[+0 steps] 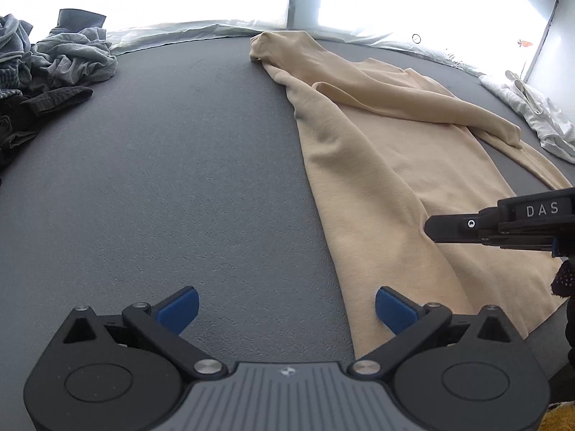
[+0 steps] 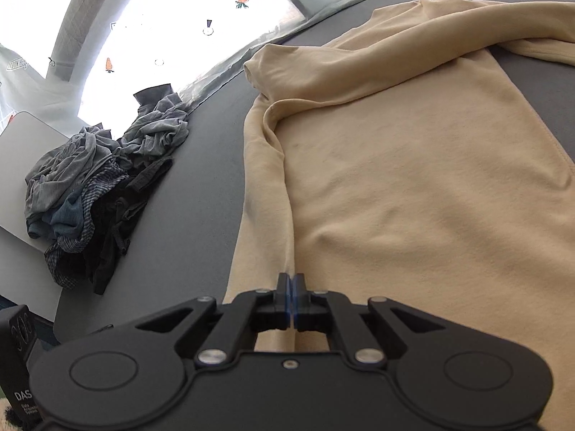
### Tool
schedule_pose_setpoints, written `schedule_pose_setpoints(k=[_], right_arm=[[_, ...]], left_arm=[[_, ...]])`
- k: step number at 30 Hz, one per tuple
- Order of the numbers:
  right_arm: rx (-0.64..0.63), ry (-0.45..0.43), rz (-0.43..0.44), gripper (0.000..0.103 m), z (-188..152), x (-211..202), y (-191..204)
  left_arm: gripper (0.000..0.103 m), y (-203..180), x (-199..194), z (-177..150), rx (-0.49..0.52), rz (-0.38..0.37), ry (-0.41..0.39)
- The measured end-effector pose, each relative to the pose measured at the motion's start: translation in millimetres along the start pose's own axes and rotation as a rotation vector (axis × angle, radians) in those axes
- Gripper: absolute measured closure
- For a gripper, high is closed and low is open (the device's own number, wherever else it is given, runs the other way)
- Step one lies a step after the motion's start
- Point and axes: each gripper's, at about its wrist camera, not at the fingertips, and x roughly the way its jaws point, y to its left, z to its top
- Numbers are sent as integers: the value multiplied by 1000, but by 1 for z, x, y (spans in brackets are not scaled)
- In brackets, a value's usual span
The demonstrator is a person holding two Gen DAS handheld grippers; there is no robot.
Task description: Fold clothes
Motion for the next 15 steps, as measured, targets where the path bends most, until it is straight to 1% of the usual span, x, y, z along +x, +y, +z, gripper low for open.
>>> schedule_pose_setpoints(k=[3, 5, 8, 11, 15], right_arm=[[-61, 50, -13, 102, 1, 7, 0], [-83, 65, -5, 102, 3, 7, 0], [-125, 87, 1, 101, 7, 3, 0], [-129, 77, -5, 96, 11, -6, -6], [-77, 21, -50, 90, 24, -26, -28]], left_arm=[[0, -6, 7, -3, 0, 26, 28], [0, -9, 12, -4, 0, 50, 44], [0, -10, 13, -2, -18, 62, 43], [0, -10, 15, 2, -38, 75, 49], [0, -9, 18, 11, -78, 93, 40]])
